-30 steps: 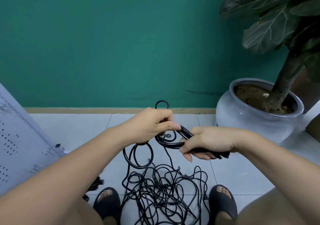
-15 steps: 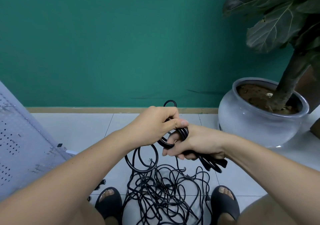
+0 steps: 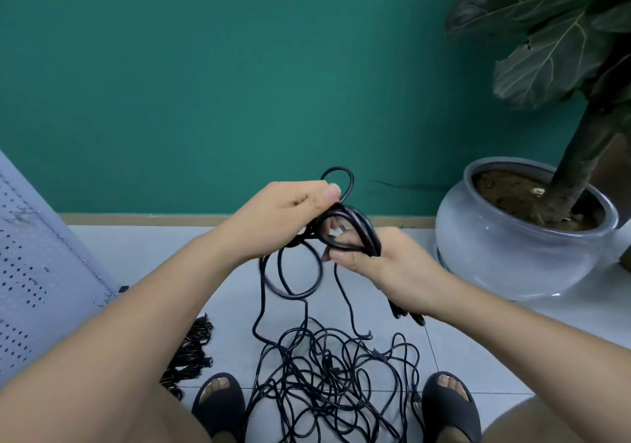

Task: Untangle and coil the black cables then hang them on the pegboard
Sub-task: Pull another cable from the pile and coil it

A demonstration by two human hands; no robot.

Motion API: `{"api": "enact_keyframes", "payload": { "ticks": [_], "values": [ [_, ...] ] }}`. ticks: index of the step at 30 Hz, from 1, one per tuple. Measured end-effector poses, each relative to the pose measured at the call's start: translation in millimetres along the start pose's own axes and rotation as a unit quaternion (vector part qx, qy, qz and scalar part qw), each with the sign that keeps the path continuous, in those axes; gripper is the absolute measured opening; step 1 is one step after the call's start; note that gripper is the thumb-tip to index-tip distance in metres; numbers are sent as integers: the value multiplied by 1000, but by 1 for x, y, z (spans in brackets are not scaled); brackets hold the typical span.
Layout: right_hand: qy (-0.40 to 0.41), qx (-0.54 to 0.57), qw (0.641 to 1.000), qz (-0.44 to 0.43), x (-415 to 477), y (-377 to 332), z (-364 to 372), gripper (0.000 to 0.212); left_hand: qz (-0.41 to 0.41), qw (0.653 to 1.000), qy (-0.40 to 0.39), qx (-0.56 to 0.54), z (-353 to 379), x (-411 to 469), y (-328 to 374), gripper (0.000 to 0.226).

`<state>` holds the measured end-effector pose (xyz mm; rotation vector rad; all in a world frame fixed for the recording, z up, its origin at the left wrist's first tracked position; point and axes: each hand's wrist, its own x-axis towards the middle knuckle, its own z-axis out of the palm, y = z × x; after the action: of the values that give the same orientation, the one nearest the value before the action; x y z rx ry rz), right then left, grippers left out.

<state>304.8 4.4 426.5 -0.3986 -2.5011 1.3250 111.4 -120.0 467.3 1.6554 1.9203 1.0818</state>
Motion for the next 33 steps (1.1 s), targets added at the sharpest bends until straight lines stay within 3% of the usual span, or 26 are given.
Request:
{"api": "enact_keyframes", "payload": {
  "ticks": [4, 8, 11, 15, 19, 24, 28, 30, 33],
  "values": [
    [23, -43, 999, -14, 3, 2, -18, 26, -10, 999, -31, -32, -11, -2, -6, 25],
    [56, -60, 997, 7, 6, 4, -31, 30, -6, 998, -31, -53, -5, -4, -13, 47],
    [57, -60, 996, -19, 8, 5, -41, 23, -59, 985, -16, -162, 7, -4, -18, 38],
    [57, -78, 995, -11, 10, 5, -53, 16, -55, 997, 5, -49, 18, -3, -26, 19],
    [61, -77, 995, 12, 11, 4, -58, 17, -41, 999, 31, 9, 17, 2, -27, 17],
    [46, 29, 995, 79, 8, 9, -62, 16, 21, 991, 52, 118, -8, 4, -35, 22],
    [22, 189, 974, 125, 6, 8, -60, 21, 84, 992, 43, 89, -14, -1, -26, 34],
    [14, 205, 970, 127, 6, 5, -59, 29, 104, 992, 24, 63, -5, -7, -15, 40],
    [15, 176, 976, 129, 6, 4, -59, 23, 89, 992, -61, 67, 14, -16, -6, 39]
  ]
}}
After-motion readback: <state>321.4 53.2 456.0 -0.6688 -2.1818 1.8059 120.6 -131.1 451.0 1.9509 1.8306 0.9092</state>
